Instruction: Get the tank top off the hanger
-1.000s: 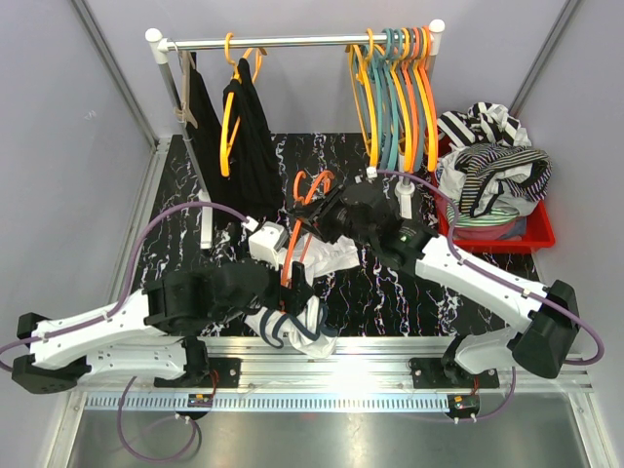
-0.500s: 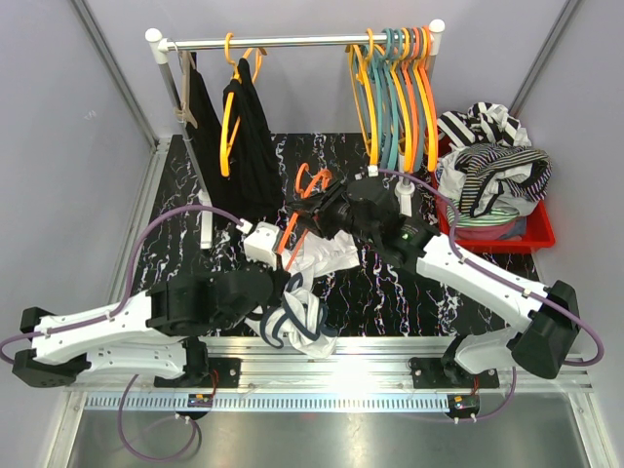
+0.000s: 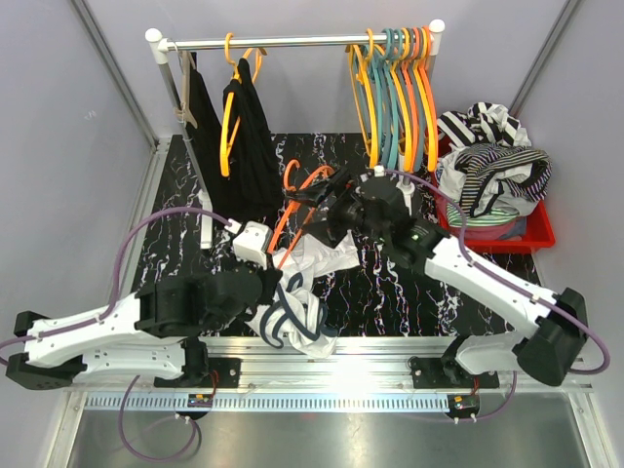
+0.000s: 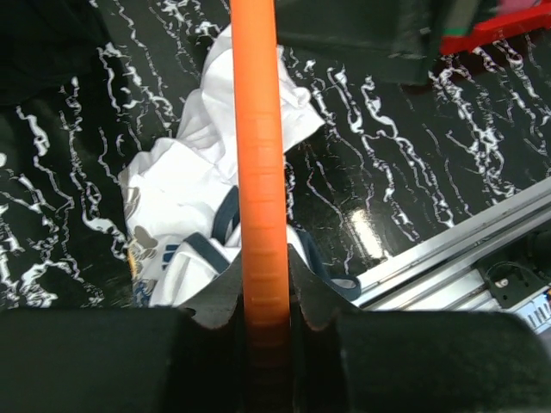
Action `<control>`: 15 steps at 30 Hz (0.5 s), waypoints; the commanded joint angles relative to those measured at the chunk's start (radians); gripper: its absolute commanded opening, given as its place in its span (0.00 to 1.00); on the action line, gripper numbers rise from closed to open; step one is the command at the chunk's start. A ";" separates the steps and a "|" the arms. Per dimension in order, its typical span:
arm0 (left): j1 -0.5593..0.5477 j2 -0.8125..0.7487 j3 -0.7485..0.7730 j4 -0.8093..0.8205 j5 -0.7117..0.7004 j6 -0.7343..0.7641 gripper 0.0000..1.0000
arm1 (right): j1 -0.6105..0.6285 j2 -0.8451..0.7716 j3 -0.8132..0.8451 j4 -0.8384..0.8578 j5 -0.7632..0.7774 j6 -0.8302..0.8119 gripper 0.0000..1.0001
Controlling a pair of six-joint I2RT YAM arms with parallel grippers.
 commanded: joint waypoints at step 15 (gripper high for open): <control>0.469 0.506 0.893 -0.186 0.224 0.379 0.00 | -0.060 -0.720 -0.144 -0.577 -0.011 -0.262 1.00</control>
